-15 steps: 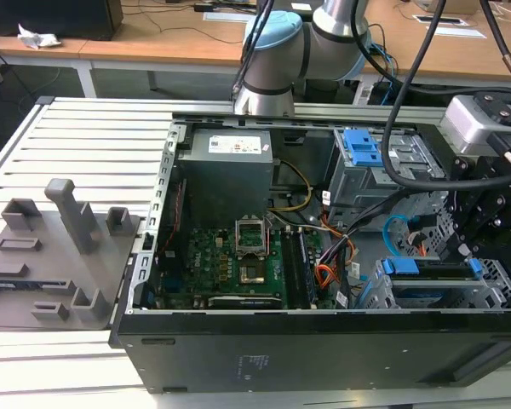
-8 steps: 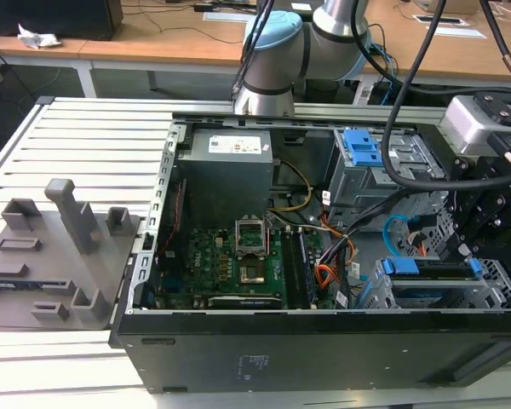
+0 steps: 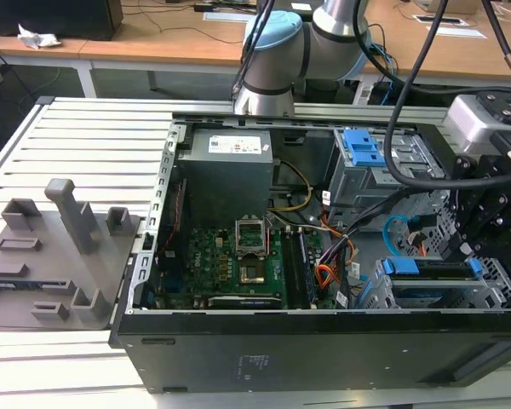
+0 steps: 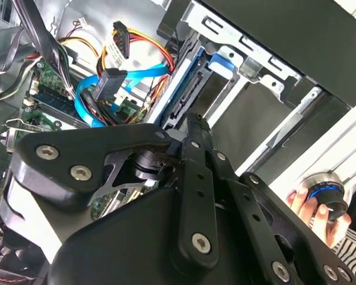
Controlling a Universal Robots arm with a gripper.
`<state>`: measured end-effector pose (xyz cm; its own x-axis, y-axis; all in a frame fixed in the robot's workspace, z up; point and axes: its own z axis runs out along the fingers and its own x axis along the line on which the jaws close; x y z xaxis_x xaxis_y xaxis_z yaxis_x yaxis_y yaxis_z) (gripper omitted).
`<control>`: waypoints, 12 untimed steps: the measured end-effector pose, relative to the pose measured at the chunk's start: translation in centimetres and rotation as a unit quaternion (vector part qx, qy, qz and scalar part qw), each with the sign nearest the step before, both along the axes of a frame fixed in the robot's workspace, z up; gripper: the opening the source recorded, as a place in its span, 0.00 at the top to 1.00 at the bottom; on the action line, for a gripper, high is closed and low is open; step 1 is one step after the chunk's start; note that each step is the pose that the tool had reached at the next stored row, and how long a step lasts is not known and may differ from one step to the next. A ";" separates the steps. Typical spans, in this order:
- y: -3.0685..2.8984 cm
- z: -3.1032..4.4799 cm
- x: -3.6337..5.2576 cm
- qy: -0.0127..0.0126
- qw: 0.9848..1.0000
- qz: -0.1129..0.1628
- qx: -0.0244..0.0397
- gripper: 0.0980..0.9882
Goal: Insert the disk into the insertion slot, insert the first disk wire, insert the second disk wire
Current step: 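Insert the first disk wire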
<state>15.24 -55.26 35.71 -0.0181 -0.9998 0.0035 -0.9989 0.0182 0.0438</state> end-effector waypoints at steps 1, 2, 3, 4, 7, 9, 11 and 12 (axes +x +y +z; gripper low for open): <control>0.09 0.00 0.07 0.000 1.000 0.000 0.000 0.99; 0.25 0.00 0.16 0.000 1.000 0.000 0.000 0.99; 0.38 0.00 0.24 0.000 1.000 0.000 0.000 0.99; 0.60 0.00 0.33 0.000 1.000 0.000 0.000 0.99; 1.42 0.00 0.59 0.000 1.000 0.000 0.000 0.99; 2.00 0.00 0.72 0.000 1.000 0.000 0.000 0.99; 3.41 0.00 0.85 0.000 1.000 0.000 0.000 0.99; 3.69 0.00 0.85 0.000 1.000 0.000 0.000 0.99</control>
